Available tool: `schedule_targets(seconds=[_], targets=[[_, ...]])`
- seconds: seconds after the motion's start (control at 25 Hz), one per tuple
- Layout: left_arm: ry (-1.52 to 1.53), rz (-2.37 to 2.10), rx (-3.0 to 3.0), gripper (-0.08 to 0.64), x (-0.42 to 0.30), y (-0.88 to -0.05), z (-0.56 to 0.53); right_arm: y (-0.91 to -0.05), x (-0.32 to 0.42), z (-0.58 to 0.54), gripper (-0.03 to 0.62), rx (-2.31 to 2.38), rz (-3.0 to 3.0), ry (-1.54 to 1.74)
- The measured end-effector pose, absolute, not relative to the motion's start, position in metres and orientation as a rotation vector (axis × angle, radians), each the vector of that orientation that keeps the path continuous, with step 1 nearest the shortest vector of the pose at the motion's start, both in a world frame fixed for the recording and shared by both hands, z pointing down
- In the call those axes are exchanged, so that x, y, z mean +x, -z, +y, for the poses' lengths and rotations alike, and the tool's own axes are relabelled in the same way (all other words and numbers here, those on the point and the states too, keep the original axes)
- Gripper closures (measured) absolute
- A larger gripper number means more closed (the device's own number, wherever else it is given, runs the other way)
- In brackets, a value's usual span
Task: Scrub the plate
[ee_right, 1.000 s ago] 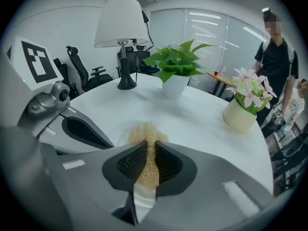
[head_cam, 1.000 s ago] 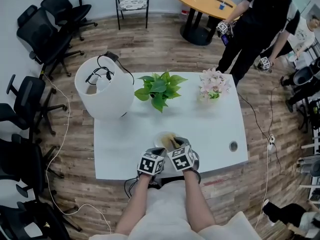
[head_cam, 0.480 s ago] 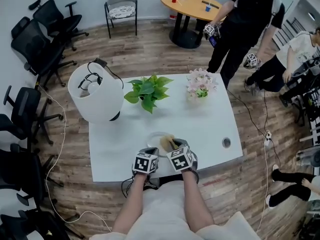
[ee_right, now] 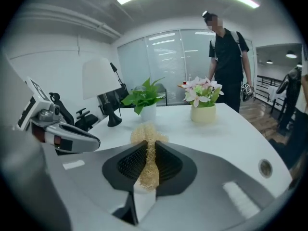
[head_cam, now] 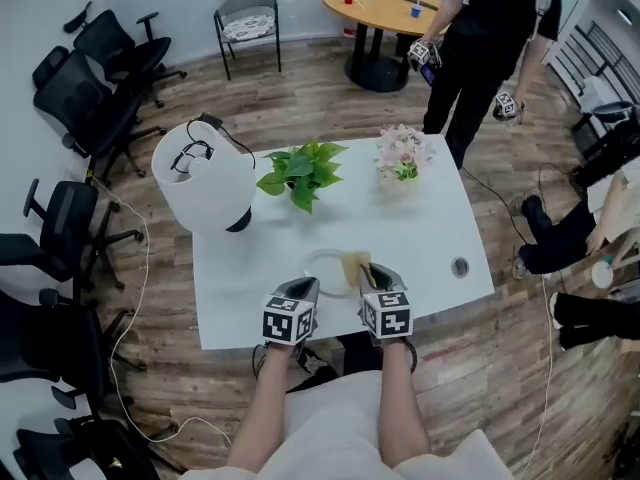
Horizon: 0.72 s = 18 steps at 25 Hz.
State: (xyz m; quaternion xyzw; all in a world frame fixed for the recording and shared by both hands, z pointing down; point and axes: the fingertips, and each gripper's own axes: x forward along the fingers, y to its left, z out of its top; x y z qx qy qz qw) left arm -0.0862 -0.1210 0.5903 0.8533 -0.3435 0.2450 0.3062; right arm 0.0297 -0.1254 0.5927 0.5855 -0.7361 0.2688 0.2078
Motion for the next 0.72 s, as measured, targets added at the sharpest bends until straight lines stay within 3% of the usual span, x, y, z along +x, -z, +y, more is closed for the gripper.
schedule_targets(seconds=[0.28, 0.72], targets=[[-0.561, -0.993, 2.24, 0.559, -0.086, -0.572, -0.102, -0.576, 0.057, -0.098, 0.52, 1.679, -2.09, -0.762], [-0.541, -1.109, 2.234, 0.56, -0.028, -0.548, -0.057, -0.545, 0.078, -0.062, 0.52, 1.532, -2.215, -0.687]])
